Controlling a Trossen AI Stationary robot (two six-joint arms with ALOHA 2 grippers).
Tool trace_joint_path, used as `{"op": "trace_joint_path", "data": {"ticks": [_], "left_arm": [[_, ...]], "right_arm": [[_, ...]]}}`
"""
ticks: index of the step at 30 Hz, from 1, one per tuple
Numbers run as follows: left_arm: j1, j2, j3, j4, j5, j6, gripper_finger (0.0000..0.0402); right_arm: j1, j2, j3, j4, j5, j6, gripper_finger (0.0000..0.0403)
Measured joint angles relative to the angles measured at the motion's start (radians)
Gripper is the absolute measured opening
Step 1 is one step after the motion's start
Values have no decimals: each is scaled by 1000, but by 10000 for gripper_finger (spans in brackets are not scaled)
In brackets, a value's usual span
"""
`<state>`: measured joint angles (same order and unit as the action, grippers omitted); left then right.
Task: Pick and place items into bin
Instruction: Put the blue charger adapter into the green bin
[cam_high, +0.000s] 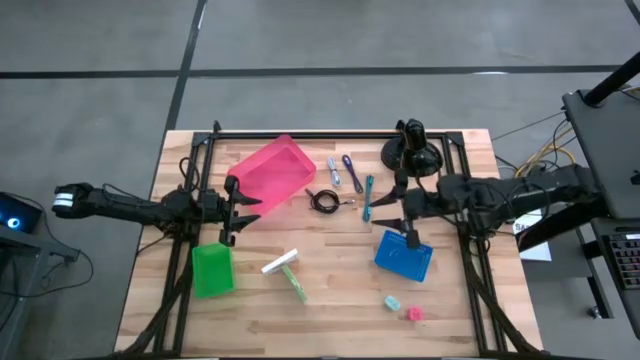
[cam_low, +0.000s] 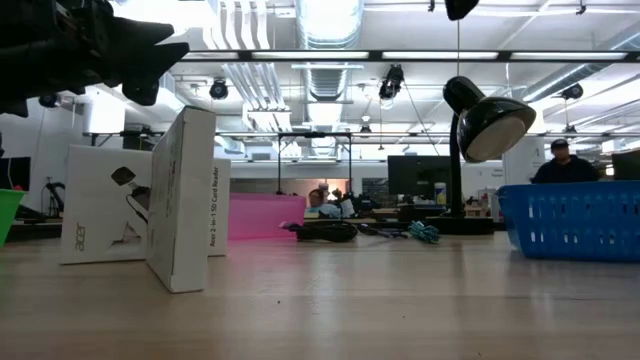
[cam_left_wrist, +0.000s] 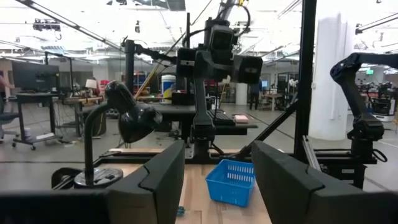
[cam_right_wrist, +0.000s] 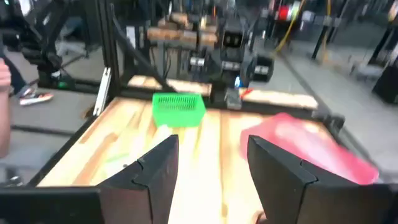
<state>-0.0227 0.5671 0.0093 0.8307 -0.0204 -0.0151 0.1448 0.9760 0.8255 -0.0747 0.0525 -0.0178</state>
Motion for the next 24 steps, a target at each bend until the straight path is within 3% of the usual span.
{"op": "trace_joint_path", "data": {"ticks": [9, 24], "left_arm": [[0, 0, 0, 0, -3, 0, 171], [1, 2, 0, -2, -3, 0, 171]], "right_arm": [[0, 88, 223, -359, 0, 162, 178], [9, 270, 410, -697, -8, 385, 178]]}}
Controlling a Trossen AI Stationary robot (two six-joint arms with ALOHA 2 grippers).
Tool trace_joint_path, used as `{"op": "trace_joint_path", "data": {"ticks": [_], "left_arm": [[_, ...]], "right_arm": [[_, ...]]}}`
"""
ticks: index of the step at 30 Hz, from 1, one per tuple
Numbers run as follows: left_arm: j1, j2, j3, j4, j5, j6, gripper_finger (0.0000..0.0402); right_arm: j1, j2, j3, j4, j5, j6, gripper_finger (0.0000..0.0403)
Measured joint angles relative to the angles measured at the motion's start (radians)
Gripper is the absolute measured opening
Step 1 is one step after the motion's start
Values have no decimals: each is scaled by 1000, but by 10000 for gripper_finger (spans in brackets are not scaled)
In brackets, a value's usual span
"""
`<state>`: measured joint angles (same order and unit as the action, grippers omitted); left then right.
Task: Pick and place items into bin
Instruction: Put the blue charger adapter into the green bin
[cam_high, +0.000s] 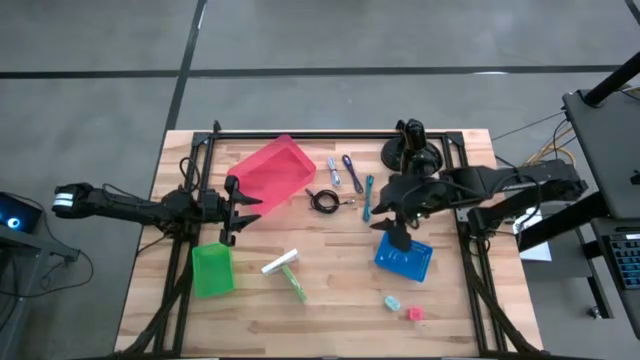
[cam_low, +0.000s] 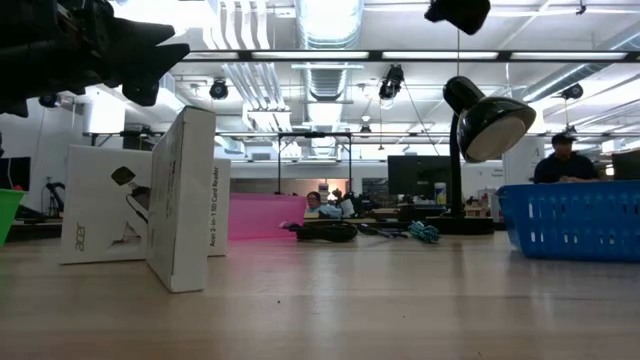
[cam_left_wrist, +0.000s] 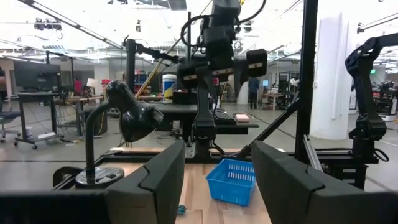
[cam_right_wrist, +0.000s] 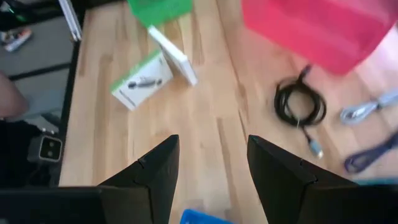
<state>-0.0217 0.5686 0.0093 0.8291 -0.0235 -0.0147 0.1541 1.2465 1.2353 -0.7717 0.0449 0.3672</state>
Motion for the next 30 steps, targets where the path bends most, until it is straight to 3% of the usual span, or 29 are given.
{"op": "trace_joint_path", "data": {"ticks": [12, 30], "left_arm": [[0, 0, 0, 0, 3, 1, 171], [-1, 0, 0, 0, -1, 1, 171]], "right_arm": [[93, 121, 52, -93, -76, 161, 178], [393, 247, 52, -119, -100, 720, 178]]}}
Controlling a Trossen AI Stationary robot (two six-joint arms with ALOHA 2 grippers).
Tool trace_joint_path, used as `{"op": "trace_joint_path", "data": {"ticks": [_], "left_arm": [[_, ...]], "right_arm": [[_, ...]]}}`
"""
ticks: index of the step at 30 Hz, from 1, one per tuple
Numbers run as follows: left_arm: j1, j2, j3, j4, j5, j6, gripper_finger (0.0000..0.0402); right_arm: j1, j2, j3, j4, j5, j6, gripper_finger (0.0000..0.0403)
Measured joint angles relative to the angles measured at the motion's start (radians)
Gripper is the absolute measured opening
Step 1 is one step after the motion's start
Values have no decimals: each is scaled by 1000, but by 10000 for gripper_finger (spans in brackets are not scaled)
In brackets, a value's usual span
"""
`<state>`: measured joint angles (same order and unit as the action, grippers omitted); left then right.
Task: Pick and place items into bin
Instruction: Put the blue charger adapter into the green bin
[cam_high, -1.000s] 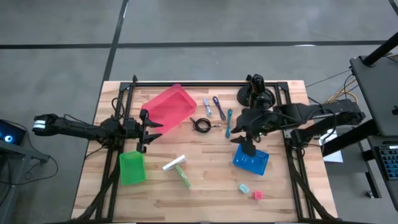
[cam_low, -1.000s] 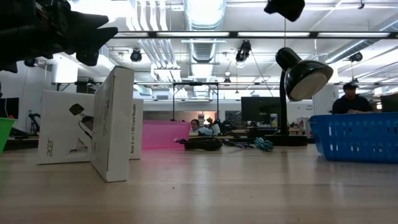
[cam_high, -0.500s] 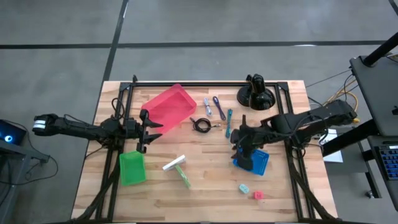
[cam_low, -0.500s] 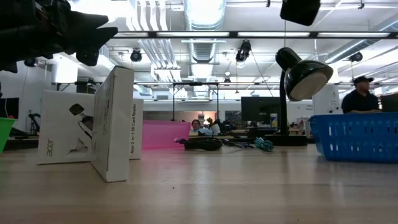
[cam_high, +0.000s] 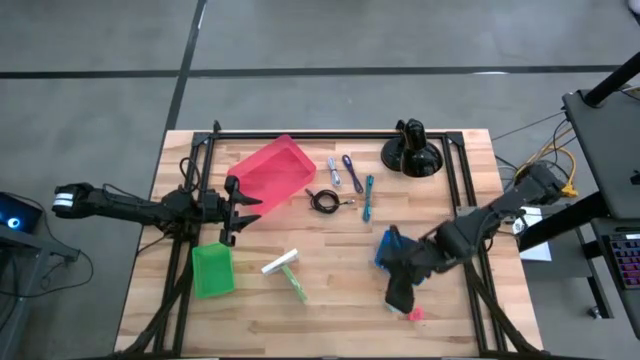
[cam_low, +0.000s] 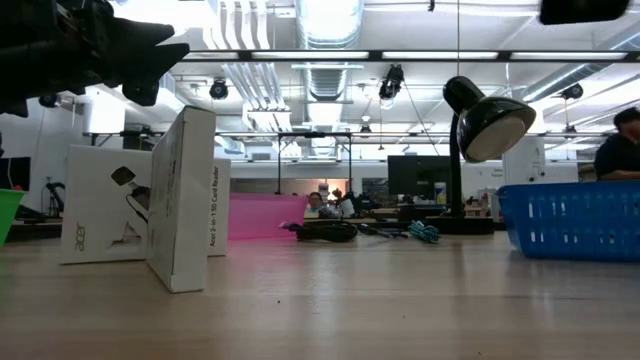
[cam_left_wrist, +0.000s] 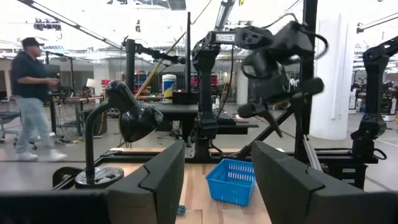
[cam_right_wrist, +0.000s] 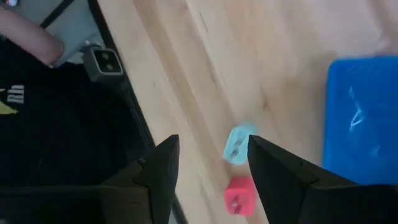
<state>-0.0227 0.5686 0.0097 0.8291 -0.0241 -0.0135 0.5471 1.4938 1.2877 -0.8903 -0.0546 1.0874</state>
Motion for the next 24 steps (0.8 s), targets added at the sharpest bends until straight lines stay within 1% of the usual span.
{"op": "trace_joint_path", "data": {"ticks": [4, 9, 12, 16, 18, 21, 24], "left_arm": [[0, 0, 0, 0, 0, 0, 171], [0, 0, 0, 0, 0, 0, 171], [0, 0, 0, 0, 0, 1, 171], [0, 0, 0, 0, 0, 3, 171], [1, -1, 0, 1, 0, 3, 171], [1, -2, 0, 1, 1, 3, 171], [1, -1, 0, 2, 1, 12, 171]], "right_arm": [[52, 60, 0, -1, 3, 82, 178], [82, 148, 0, -21, -4, 133, 178], [84, 203, 9, -68, -36, 155, 178], [84, 253, 33, -78, -107, 162, 178], [84, 272, 45, -76, -120, 162, 178], [84, 294, 68, -74, -117, 176, 178], [83, 308, 77, -79, -85, 220, 178]]}}
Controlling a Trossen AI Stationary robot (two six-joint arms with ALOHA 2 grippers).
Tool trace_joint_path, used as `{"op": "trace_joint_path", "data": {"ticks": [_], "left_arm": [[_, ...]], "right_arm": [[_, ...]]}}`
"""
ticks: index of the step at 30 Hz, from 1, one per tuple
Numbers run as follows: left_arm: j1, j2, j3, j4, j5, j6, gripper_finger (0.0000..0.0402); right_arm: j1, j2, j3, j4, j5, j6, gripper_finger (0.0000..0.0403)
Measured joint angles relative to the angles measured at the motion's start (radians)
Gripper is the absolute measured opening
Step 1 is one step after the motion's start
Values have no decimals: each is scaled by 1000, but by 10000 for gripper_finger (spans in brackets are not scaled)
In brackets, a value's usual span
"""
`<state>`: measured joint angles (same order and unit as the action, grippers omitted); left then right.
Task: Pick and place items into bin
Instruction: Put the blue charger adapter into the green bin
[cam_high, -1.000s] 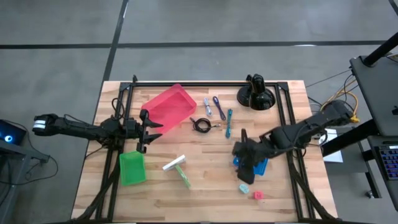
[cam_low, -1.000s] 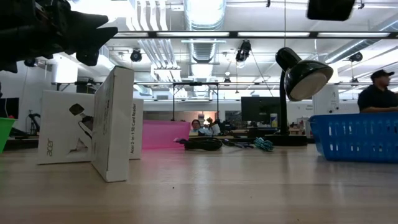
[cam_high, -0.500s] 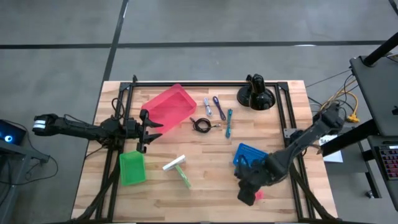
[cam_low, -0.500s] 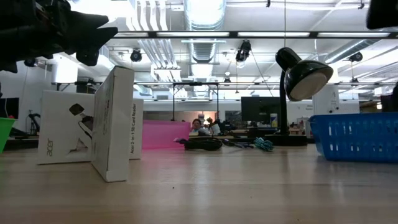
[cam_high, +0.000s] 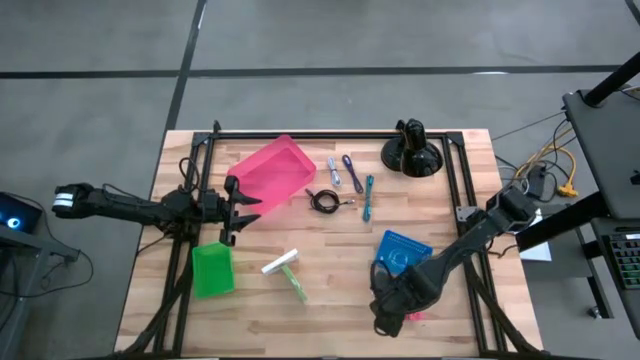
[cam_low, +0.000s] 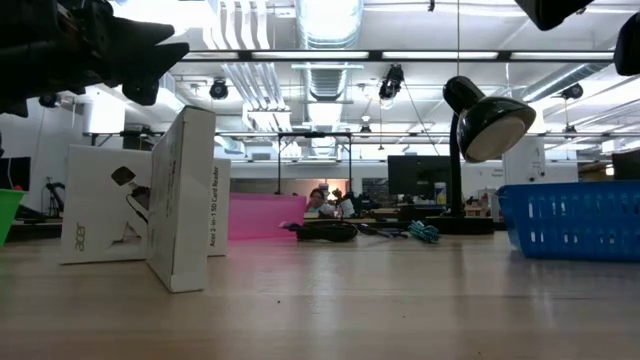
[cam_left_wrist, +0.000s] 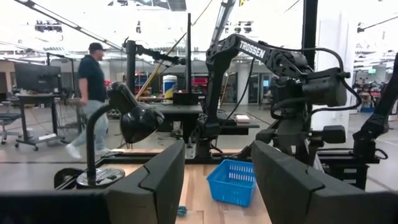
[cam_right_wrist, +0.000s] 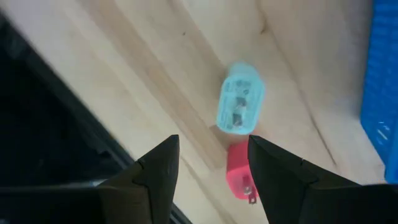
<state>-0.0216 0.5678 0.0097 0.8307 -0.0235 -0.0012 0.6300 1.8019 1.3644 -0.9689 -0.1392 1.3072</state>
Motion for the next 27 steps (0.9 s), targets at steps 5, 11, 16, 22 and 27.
{"op": "trace_joint_path", "data": {"ticks": [5, 11, 16, 22, 27], "left_arm": [[0, -1, 0, 0, 0, 41, 171], [0, -1, 0, 2, 0, 40, 171], [0, -1, 0, 1, 0, 40, 171], [0, -1, 0, 1, 0, 40, 171], [0, -1, 0, 0, 1, 40, 171]], "right_arm": [[0, 12, 0, -31, 38, 53, 178], [1, 16, -1, -47, 79, 83, 178], [3, 16, -2, -46, 96, 86, 178], [17, 16, -8, -45, 131, 83, 178], [25, 16, -17, -42, 143, 89, 178]]}}
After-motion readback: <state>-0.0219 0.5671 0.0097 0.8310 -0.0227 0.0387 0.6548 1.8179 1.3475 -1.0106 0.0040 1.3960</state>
